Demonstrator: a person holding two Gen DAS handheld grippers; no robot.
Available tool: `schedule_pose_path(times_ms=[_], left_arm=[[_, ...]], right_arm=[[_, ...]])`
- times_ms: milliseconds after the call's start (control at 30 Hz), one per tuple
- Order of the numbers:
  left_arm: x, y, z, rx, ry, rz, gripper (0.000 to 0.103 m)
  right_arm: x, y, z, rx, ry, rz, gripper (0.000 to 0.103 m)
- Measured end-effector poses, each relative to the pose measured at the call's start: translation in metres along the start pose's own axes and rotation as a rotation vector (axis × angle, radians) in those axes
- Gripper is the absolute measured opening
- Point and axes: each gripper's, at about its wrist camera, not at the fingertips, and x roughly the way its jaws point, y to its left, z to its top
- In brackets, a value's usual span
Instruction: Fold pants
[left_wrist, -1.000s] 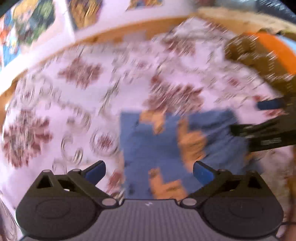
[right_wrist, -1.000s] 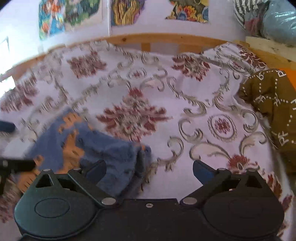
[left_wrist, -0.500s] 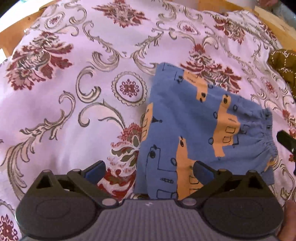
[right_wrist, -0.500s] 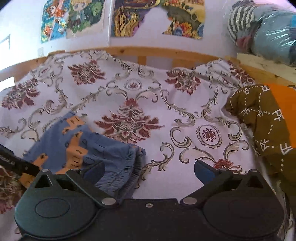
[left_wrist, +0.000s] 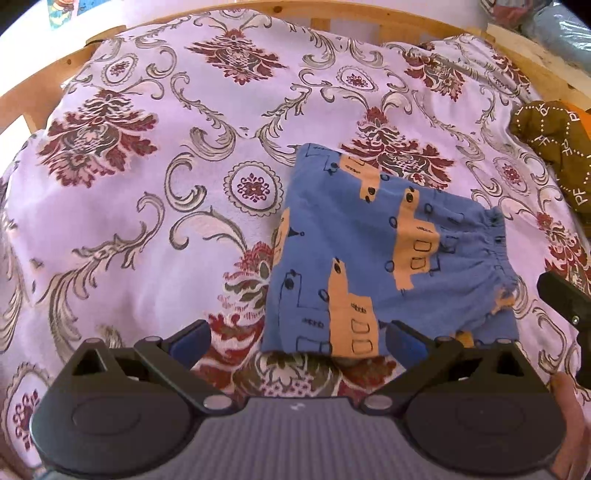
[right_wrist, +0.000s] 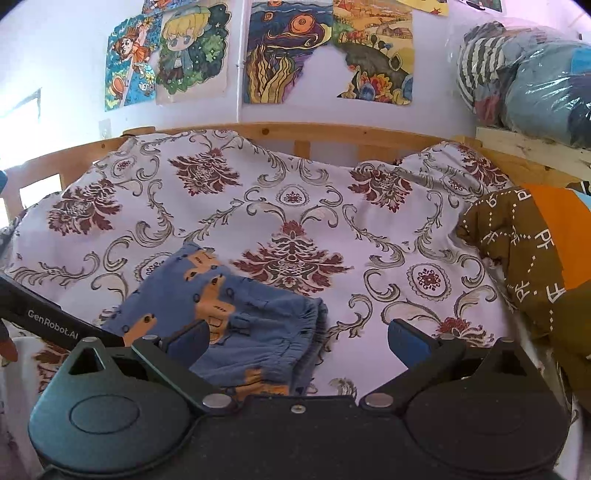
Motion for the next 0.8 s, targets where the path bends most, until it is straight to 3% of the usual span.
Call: schedule_pose_path(times_ms=[433,567,700,800], left_arm=[[-0.011,0.004,-0.013,-0.006,0.028,0.034,0.103],[-0.003,0.005,0.003,0.043,0.047,-0.007,0.103],[0.01,0.005,0.027,0.136,0.011,-0.026,0.103],[0.031,0.012,0.044,0.123,0.019,-0.041,0.103]], right_arm=[[0.001,0.007,-0.014,0.057,0.113,0.073,0.102],[0.018,-0.002,-0.01,0.101,0.164,0.132,0.102],[0.043,-0.015,-0.002,0.134,0.222,0.181,0.102],[0.064,-0.027,0.0,0.167,0.251,0.196,0.102]])
